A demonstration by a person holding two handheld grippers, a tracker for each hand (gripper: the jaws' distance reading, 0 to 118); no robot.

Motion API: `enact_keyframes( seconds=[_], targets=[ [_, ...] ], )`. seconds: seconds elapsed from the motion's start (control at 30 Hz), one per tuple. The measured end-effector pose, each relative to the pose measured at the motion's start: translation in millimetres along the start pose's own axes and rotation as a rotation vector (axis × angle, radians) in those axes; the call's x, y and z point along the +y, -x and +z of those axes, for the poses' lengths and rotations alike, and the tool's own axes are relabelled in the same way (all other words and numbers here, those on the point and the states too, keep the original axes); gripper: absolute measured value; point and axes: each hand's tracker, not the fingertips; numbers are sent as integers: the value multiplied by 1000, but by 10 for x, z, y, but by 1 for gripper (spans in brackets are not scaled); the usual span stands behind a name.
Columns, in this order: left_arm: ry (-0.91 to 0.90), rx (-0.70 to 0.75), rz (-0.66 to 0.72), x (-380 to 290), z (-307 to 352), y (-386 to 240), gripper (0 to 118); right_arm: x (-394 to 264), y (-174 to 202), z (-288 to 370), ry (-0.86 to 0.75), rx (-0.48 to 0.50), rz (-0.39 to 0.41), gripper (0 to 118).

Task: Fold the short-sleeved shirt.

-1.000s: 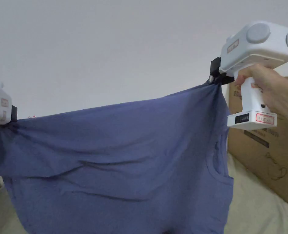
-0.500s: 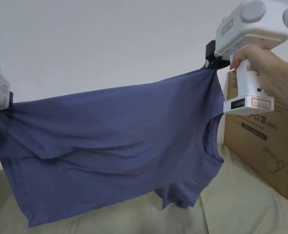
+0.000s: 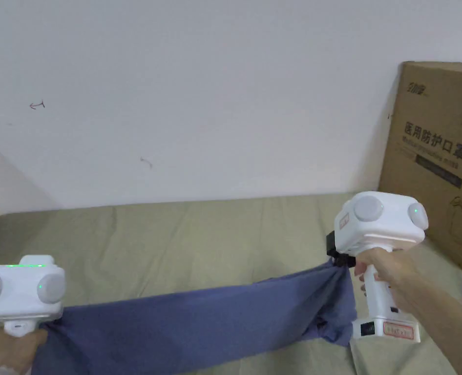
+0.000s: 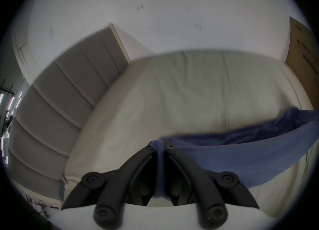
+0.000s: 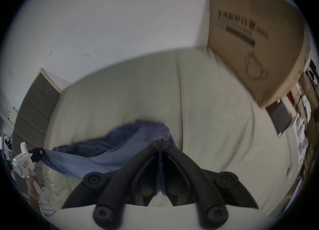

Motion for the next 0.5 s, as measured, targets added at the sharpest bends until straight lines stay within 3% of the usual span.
enact_keyframes(
  seconds=[0.23, 0.5],
  targets=[
    [19, -21, 2, -499, -125, 135, 4, -558, -259, -364, 92, 11, 15, 1],
    [-93, -123, 38, -1238, 752, 626, 4, -1508, -436, 506, 44, 62, 23, 1]
  ],
)
